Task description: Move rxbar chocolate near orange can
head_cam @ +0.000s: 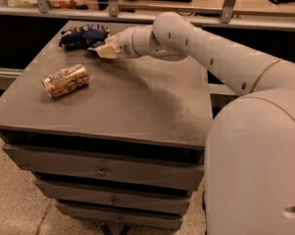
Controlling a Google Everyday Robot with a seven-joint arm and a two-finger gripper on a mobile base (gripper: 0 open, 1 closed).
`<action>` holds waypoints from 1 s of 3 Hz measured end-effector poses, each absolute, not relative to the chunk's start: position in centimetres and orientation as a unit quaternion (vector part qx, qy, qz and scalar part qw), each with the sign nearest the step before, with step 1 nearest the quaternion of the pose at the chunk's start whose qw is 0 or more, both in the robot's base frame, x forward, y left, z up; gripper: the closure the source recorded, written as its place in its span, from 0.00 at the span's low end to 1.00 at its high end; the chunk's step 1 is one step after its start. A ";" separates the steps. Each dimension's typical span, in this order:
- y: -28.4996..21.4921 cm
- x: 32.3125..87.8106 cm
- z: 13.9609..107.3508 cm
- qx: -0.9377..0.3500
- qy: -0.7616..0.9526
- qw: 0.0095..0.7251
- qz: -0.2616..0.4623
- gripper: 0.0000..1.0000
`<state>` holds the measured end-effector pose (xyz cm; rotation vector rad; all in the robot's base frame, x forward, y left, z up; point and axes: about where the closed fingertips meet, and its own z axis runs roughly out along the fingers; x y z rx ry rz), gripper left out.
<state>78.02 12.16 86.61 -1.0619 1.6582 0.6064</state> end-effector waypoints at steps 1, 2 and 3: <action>12.1 78.1 86.6 -0.435 0.696 0.516 0.246 0.36; 11.9 78.3 86.8 -0.427 0.704 0.518 0.229 0.13; 11.3 78.4 86.7 -0.415 0.718 0.518 0.210 0.00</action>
Offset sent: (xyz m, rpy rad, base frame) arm 0.0062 -0.0129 0.0065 -0.0469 -0.0143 -0.1170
